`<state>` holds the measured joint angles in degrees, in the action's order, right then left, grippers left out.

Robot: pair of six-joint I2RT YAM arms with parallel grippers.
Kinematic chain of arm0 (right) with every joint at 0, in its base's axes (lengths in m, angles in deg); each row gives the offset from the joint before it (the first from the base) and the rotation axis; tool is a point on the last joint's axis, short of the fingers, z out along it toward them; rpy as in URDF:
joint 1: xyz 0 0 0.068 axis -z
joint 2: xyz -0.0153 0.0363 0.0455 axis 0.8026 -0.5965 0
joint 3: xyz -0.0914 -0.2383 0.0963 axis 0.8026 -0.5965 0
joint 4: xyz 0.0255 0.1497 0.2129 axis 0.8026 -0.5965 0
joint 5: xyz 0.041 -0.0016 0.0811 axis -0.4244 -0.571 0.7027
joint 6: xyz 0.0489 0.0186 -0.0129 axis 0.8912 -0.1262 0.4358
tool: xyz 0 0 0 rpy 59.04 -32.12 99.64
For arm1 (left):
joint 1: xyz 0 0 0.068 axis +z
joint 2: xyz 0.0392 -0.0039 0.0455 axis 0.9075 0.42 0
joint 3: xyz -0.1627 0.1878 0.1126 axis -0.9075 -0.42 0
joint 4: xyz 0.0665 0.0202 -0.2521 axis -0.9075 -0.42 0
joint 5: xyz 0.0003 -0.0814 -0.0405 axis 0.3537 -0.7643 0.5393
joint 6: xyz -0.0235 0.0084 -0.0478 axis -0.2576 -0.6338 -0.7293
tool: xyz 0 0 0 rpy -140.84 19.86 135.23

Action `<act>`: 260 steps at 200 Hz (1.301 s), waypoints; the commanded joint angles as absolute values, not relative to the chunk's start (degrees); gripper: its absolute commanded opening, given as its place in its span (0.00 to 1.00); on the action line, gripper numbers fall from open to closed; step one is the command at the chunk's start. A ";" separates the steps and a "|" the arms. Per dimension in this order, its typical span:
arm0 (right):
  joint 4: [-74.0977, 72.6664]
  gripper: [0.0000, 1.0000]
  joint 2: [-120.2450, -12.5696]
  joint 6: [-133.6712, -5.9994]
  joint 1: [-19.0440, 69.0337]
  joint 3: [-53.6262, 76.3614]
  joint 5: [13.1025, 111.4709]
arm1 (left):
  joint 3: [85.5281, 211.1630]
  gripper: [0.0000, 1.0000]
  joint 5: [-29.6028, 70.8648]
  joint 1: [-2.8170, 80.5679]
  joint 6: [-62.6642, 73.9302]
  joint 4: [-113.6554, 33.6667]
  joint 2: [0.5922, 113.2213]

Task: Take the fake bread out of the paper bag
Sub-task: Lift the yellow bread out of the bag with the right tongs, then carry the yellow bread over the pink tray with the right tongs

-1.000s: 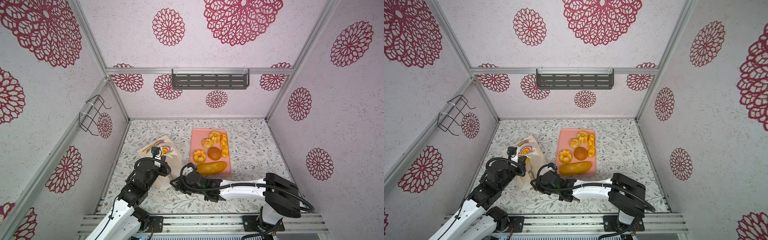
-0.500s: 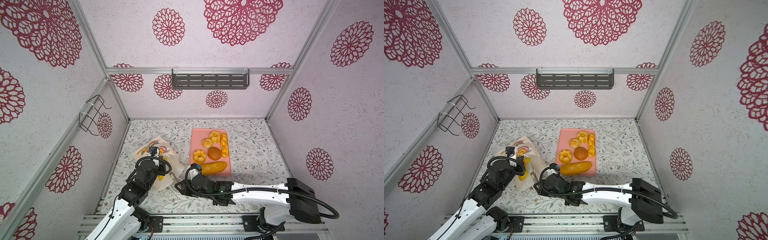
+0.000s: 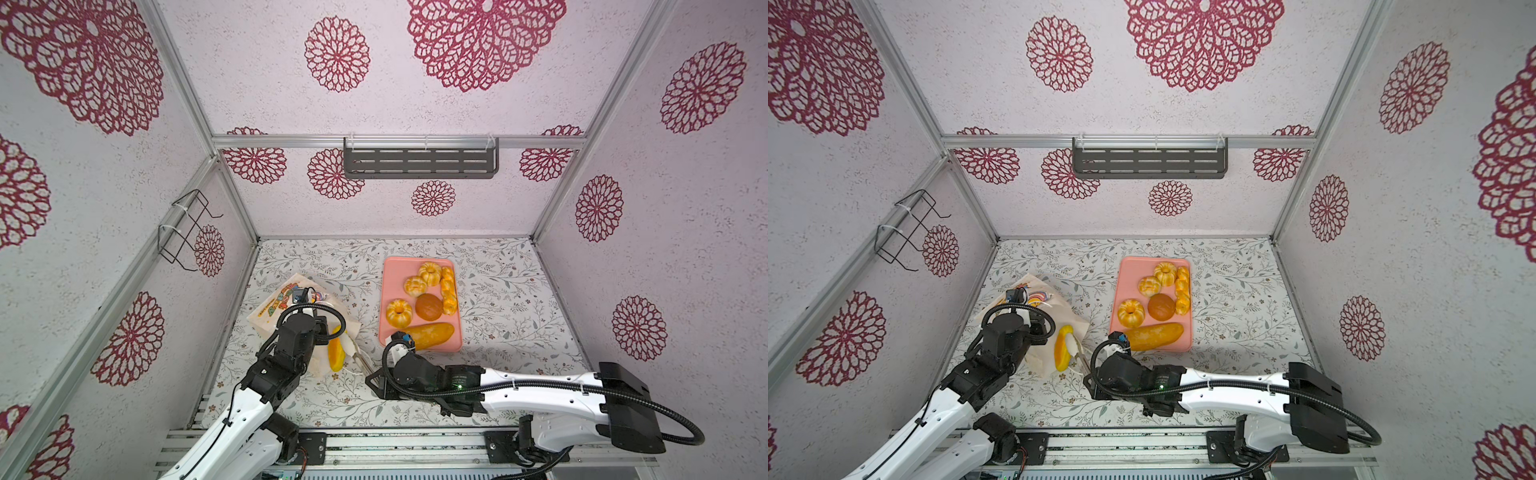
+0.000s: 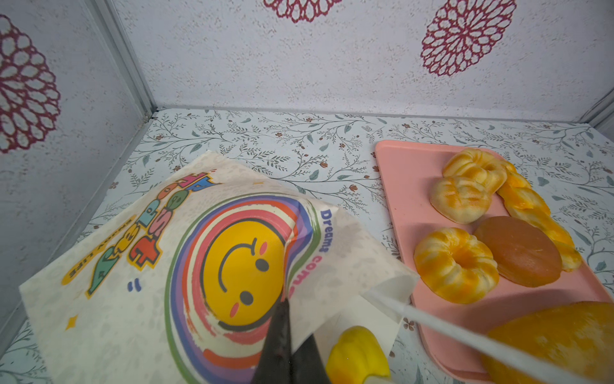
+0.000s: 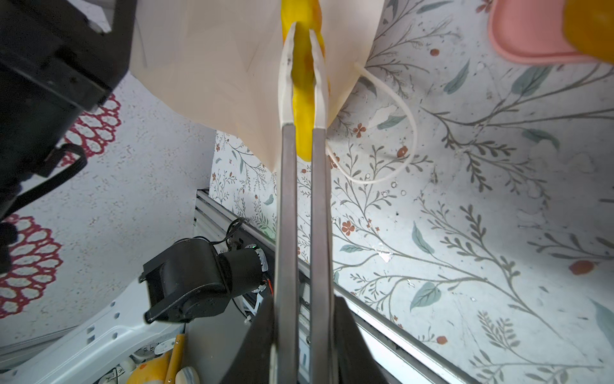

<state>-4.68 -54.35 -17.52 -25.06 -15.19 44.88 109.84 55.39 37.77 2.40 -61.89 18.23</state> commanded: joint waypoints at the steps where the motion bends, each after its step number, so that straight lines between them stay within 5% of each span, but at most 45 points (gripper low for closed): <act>1: -1.96 0.00 -48.17 -19.19 -25.33 -15.36 42.44 | 111.50 0.00 57.67 37.47 1.06 -62.07 18.79; 78: -3.92 0.00 -34.19 -21.21 -25.50 -16.17 44.57 | 113.37 0.00 62.88 37.66 -0.52 -58.85 22.32; 136: -25.77 0.00 -25.89 -25.06 -24.36 -7.76 34.05 | 114.41 0.00 63.50 38.20 0.18 -57.49 23.57; 184: -47.58 0.00 -34.67 -30.18 -11.88 8.72 28.35 | 112.10 0.00 62.92 38.23 -0.94 -58.74 20.04; 260: -46.98 0.00 -49.85 -36.33 3.30 12.98 36.15 | 109.41 0.00 60.92 38.23 0.37 -60.64 12.65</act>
<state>-47.08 -47.01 -32.27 0.25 8.79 35.42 109.60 62.12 37.94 -0.09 -60.05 14.34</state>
